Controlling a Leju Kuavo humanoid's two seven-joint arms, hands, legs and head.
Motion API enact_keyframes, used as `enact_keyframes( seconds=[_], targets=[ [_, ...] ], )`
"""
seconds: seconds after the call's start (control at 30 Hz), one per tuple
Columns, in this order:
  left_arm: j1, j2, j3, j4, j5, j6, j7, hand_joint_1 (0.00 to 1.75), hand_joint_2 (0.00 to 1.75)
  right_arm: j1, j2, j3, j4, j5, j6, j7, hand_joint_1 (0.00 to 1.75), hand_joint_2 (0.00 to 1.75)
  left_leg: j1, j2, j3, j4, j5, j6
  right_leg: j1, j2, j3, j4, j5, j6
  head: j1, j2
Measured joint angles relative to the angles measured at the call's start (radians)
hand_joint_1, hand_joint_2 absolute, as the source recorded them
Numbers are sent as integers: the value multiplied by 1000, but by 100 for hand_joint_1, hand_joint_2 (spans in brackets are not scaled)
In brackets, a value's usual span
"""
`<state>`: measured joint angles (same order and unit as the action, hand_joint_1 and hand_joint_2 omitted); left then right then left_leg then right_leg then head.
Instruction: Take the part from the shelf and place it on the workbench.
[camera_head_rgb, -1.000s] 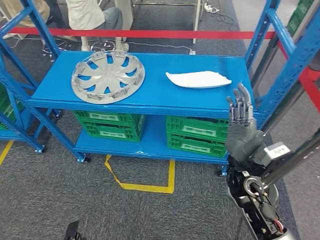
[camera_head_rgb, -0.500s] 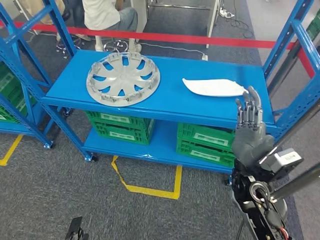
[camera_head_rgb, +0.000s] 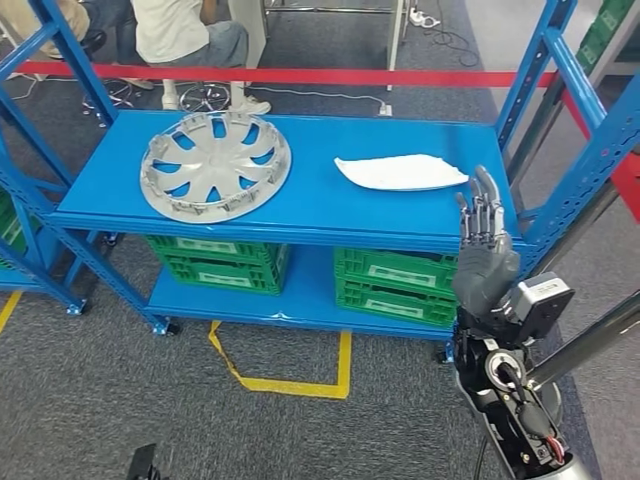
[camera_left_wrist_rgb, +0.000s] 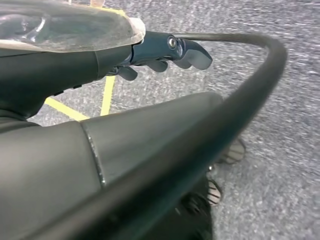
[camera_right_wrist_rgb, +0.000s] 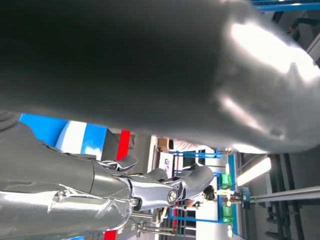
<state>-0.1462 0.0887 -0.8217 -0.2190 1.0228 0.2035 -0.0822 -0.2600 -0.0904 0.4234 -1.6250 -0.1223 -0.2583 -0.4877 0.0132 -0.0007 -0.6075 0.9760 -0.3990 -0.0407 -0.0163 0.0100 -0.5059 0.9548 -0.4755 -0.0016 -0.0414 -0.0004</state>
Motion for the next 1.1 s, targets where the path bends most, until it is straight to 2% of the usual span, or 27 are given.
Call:
enact_keyframes(
  seconds=[0.03, 0.13, 0.17, 0.2, 0.23, 0.3, 0.33, 0.37, 0.4, 0.47, 0.5, 0.53, 0.6, 0.67, 0.7, 0.73, 0.8, 0.83, 0.87, 0.9, 0.97, 1.0, 1.03, 1.1],
  targets=[
    [-1, 0, 0, 0, 0, 0, 0, 0, 0, -2, 0, 0, 0, 1, -1, 2, 0, 0, -2, 0, 13, -28, 4, 5, 1, 1, 2, -1, -4, 6, -1, 0],
    [0, -1, 0, 0, 2, 0, 0, 0, 0, -4, 0, 1, 2, 1, -2, 8, 0, 0, -4, -1, 21, -37, -3, 22, 0, 0, 8, -4, -15, 24, 6, 0],
    [1, -1, 0, 0, 3, 0, -1, 0, 0, -5, 0, 1, 2, 1, -2, 10, 0, 0, -2, -1, 26, -40, -5, 29, -1, -1, 2, 13, -26, 29, 10, 0],
    [1, -1, 0, 0, 3, 0, -1, 0, 0, -5, 0, 0, 2, 1, -2, 10, 0, 0, -1, -1, 32, -43, -6, 35, -2, -2, -15, 52, -48, 32, 16, 0],
    [2, -1, 0, 0, 4, 0, -1, 0, 0, -6, 0, 1, 3, 1, -2, 11, 0, 0, -1, 0, 37, -45, -9, 41, -3, -3, -46, 116, -79, 34, 23, 0],
    [2, 0, 0, 0, 4, 0, -1, 0, 0, -4, 0, 2, 4, 1, -1, 11, 0, 0, -5, 0, 44, -44, -16, 49, -2, -4, -123, 264, -136, 36, 35, 0],
    [3, 0, 0, 0, 4, 0, -1, 0, 0, -2, 0, 2, 6, 2, -1, 12, 0, 0, -7, -1, 49, -44, -20, 51, -2, -4, -150, 307, -141, 36, 39, 0],
    [4, 0, 0, 0, 5, 0, -1, 0, 0, 0, 0, 2, 8, 3, -2, 14, 0, 0, -9, -2, 54, -44, -24, 52, -2, -4, -157, 308, -124, 34, 43, 0],
    [6, -1, 0, 0, 6, 0, -1, 0, 0, 0, 0, 1, 9, 5, -3, 17, 0, 0, -11, -4, 62, -44, -29, 52, -1, -4, -143, 266, -88, 30, 47, 0],
    [8, -3, 0, 0, 9, 0, -2, 0, 0, -1, 0, 1, 10, 10, -8, 21, 0, 0, -14, -6, 76, -43, -40, 48, 5, -4, -84, 121, -4, 15, 57, 0],
    [7, -4, 0, 0, 10, 0, -2, 0, 0, -3, 0, 1, 10, 11, -9, 23, 0, 0, -16, -7, 80, -42, -45, 45, 9, -5, -56, 60, 20, 9, 59, 0],
    [6, -5, 0, 0, 10, 0, -2, 0, 0, -3, 0, 1, 10, 13, -11, 26, 0, 0, -16, -6, 81, -41, -48, 41, 12, -5, -40, 25, 28, 4, 60, 0],
    [6, -6, 0, 0, 12, 1, -3, 0, 0, -4, 0, 1, 11, 16, -16, 31, 0, 0, -16, -6, 80, -41, -50, 32, 15, -4, -28, 7, 23, -1, 59, 0],
    [6, -5, 0, 0, 14, 2, -3, 0, 0, -5, 0, 1, 11, 18, -20, 34, 0, 0, -15, -6, 79, -29, -61, 22, 8, -4, -18, -5, 26, -9, 57, 0],
    [6, -5, 0, 0, 14, 2, -3, 0, 0, -7, 0, 0, 11, 19, -22, 36, 0, 0, -14, -6, 65, 1, -78, 17, 4, -5, -12, -12, 27, -13, 53, 0],
    [5, -5, 0, 0, 14, 3, -3, 0, 0, -8, 0, 0, 11, 20, -24, 38, 0, 0, -12, -5, 38, 56, -104, 11, 1, -6, -7, -17, 27, -16, 48, 0],
    [5, -6, 0, 0, 14, 3, -3, 0, 0, -10, 0, 1, 12, 23, -27, 44, 0, 87, -5, -5, -48, 201, -156, 1, -1, -6, -5, -18, 23, -20, 36, 0],
    [6, -6, 0, 0, 14, 4, -3, 0, 0, -9, 0, 2, 12, 24, -29, 47, 0, 131, -2, -5, -84, 252, -165, -4, -1, -6, -3, -18, 21, -20, 31, 0],
    [8, -5, 0, 1, 14, 5, -3, 0, 0, -8, 0, 2, 13, 24, -32, 49, 0, 175, 2, -5, -102, 266, -154, -7, -3, -5, -1, -18, 17, -19, 27, 0],
    [9, -5, 0, 1, 14, 6, -3, 0, 0, -8, 0, 2, 13, 24, -34, 50, 0, 175, 5, -4, -98, 237, -122, -9, -5, -3, 4, -17, 13, -15, 23, 0],
    [9, -4, 0, 1, 14, 7, -3, 0, 0, -8, 0, 2, 13, 25, -37, 52, 0, 175, 10, -4, -42, 95, -35, -13, -8, -1, 16, -17, 2, -5, 13, 0],
    [8, -4, 0, 1, 15, 7, -3, 0, 0, -9, 0, 2, 13, 25, -37, 52, 0, 175, 10, -5, -13, 27, -7, -11, -7, 0, 21, -15, -5, 1, 7, 0],
    [7, -3, 0, 1, 16, 7, -3, 0, 0, -10, 0, 2, 13, 25, -38, 52, 0, 175, 10, -5, 7, -15, 5, -6, -5, 0, 24, -15, -10, 7, 5, 0],
    [6, -3, -1, 1, 17, 7, -3, 0, 0, -11, 0, 3, 14, 25, -38, 53, 0, 175, 5, -7, 17, -34, -2, 9, -3, 1, 27, -17, -18, 19, 8, 0]
  ],
)
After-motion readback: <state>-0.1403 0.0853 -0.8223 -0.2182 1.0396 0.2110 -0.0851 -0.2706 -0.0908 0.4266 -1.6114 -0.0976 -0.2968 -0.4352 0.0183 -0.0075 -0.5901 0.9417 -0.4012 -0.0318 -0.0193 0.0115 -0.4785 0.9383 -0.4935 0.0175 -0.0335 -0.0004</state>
